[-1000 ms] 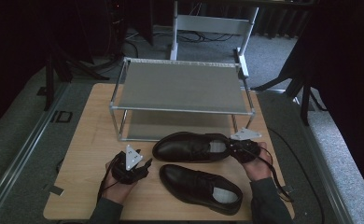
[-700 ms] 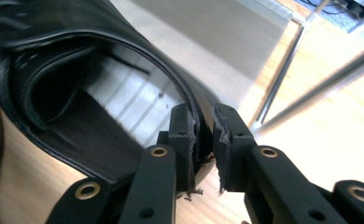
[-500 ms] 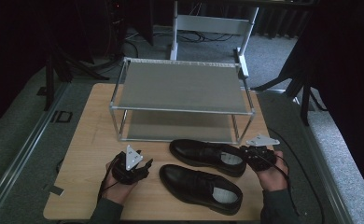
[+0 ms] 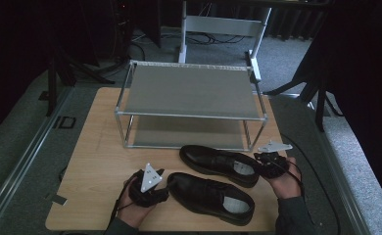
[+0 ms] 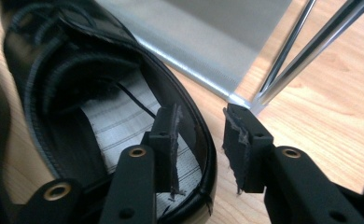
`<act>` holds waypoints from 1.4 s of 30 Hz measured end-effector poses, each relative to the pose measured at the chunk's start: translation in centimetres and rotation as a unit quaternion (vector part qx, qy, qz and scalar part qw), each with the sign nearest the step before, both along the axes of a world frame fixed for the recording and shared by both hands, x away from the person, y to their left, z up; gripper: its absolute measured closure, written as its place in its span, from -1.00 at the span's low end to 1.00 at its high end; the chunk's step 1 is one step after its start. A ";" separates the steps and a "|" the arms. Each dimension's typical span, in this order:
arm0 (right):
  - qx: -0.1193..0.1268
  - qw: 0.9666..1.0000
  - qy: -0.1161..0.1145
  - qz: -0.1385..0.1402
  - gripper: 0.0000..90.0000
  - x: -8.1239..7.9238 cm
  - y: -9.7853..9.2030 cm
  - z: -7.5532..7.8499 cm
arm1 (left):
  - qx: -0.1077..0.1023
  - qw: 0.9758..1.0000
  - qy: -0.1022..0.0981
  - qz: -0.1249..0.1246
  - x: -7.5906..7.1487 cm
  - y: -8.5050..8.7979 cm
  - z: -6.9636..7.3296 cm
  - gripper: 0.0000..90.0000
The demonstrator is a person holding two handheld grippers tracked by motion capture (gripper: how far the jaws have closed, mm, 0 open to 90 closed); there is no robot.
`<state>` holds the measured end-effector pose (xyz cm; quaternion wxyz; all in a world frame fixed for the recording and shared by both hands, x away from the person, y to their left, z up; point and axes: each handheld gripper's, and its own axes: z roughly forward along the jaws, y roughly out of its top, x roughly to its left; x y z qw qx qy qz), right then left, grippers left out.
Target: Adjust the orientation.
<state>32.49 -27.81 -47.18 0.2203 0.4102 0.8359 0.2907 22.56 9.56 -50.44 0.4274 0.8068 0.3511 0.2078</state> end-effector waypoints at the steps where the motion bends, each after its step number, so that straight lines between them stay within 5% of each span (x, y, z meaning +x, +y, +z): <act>1: -0.001 1.000 0.003 0.001 0.43 0.1 0.0 -0.2 | -0.001 1.000 0.001 -0.007 -0.3 -0.3 0.0 0.01; 7: -0.001 1.000 0.011 0.007 0.47 0.3 0.3 -0.6 | -0.007 0.996 0.021 -0.082 -2.0 -3.0 -0.5 0.09; 12: -0.003 1.000 0.010 0.009 0.48 0.3 0.4 -0.6 | -0.012 0.992 0.029 -0.120 -3.0 -4.5 -0.9 0.32; 18: -0.004 1.000 0.016 0.002 0.53 0.2 0.1 -1.1 | -0.022 0.974 0.049 -0.219 -4.2 -7.1 -1.5 0.69; 21: -0.005 1.000 0.020 0.001 0.52 0.3 0.0 -1.4 | -0.002 0.972 0.056 -0.230 -4.3 -8.7 -2.4 0.77; 24: -0.009 1.000 0.019 -0.003 0.65 0.3 -0.1 -1.5 | 0.016 0.972 0.055 -0.227 -4.3 -9.6 -3.1 0.82; 28: -0.025 1.000 0.011 0.001 0.76 0.1 0.2 -1.1 | 0.034 0.978 0.052 -0.198 -3.8 -9.8 -3.7 0.85; 37: -0.022 1.000 0.014 -0.005 0.79 -0.5 -0.3 -1.0 | 0.034 0.977 0.049 -0.203 -2.7 -9.6 -3.8 0.99; 42: -0.019 1.000 0.014 -0.004 0.80 -0.8 -0.5 -0.8 | 0.038 0.981 0.046 -0.184 -1.7 -9.7 -3.7 0.98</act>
